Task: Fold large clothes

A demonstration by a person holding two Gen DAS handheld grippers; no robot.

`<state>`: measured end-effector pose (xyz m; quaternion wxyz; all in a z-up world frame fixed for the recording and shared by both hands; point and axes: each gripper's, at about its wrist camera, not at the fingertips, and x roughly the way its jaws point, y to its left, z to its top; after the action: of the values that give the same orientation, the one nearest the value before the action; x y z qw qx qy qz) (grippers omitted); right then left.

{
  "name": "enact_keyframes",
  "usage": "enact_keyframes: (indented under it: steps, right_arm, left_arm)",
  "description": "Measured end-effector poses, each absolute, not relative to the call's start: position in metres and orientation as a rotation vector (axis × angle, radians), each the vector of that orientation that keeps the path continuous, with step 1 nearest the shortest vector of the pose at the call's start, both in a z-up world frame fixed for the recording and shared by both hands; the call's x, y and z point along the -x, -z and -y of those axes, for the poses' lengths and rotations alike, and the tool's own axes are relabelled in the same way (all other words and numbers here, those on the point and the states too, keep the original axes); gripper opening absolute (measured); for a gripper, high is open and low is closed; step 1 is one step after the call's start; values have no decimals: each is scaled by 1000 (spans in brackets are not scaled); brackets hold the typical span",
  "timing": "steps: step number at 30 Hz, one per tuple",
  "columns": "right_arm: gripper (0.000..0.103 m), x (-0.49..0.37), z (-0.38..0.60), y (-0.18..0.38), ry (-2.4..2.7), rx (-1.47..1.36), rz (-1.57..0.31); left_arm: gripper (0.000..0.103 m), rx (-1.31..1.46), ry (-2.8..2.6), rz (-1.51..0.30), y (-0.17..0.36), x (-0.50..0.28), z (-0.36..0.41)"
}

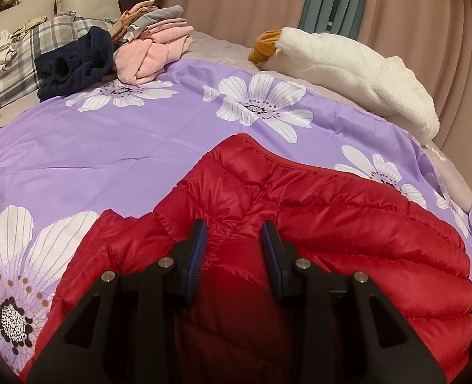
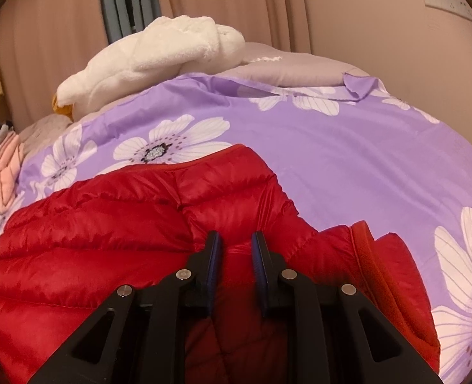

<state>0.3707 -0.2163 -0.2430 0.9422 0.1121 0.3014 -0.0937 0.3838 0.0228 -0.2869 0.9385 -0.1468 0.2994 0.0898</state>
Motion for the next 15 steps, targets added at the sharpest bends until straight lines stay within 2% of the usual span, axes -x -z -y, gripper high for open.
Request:
enact_keyframes:
  steps: [15]
  right_arm:
    - [22, -370, 216, 242, 188, -234, -618]
  left_arm:
    - [36, 307, -178, -615, 289, -387, -23]
